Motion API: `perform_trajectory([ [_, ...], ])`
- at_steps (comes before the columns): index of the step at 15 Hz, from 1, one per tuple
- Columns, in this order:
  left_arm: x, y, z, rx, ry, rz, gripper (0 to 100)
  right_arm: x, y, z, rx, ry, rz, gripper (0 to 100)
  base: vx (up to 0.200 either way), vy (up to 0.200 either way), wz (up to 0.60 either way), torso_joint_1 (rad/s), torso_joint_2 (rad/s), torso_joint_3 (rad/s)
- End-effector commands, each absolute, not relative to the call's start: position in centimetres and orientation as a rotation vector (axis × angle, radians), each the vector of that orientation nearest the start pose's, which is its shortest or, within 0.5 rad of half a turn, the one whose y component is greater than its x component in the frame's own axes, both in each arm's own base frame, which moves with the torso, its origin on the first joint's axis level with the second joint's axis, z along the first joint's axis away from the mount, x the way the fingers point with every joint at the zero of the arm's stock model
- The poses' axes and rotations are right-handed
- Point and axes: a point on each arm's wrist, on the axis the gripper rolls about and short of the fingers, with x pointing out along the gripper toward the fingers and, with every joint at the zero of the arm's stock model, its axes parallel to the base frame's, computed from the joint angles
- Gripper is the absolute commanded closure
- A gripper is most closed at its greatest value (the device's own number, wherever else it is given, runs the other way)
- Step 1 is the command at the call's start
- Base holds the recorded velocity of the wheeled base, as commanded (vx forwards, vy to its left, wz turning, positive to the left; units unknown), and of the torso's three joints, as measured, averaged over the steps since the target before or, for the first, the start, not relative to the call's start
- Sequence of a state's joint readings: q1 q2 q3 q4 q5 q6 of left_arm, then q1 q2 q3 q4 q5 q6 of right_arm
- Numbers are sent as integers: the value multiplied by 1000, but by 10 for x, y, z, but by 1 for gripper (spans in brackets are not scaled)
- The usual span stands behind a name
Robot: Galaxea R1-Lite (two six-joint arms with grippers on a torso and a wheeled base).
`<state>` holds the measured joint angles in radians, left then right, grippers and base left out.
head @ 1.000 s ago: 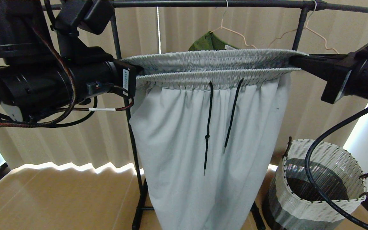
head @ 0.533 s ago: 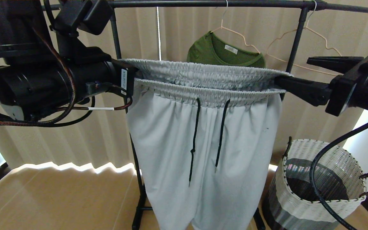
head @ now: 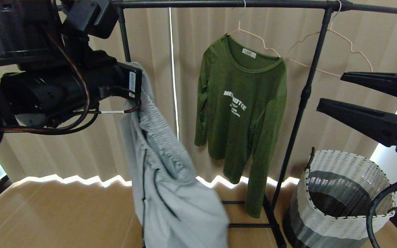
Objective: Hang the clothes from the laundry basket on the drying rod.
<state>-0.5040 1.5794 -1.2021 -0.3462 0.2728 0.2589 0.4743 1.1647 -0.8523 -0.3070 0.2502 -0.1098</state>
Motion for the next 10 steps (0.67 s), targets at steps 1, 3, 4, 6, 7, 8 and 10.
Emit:
perform_trajectory([
  [1,263,-137,298,275,15,-232,100,146,78,291,-105,-35,697,0,0,0,0,0,0,0],
  [3,258,-132,298,276,15,-225,100,156,59,278,-121,21,530,0,0,0,0,0,0,0],
  [4,252,-128,301,279,8,-222,100,160,49,273,-131,44,446,0,0,0,0,0,0,0],
  [6,241,-114,304,320,-4,-193,100,163,28,250,-203,112,258,0,0,0,0,0,0,0],
  [7,238,-111,304,325,-7,-191,100,162,22,246,-207,128,214,0,0,0,0,0,0,0],
  [8,231,-108,304,327,-9,-204,100,161,15,239,-203,154,170,0,0,0,0,0,0,0],
  [10,220,-103,300,323,-10,-242,100,160,11,226,-198,177,147,0,0,0,0,0,0,0],
])
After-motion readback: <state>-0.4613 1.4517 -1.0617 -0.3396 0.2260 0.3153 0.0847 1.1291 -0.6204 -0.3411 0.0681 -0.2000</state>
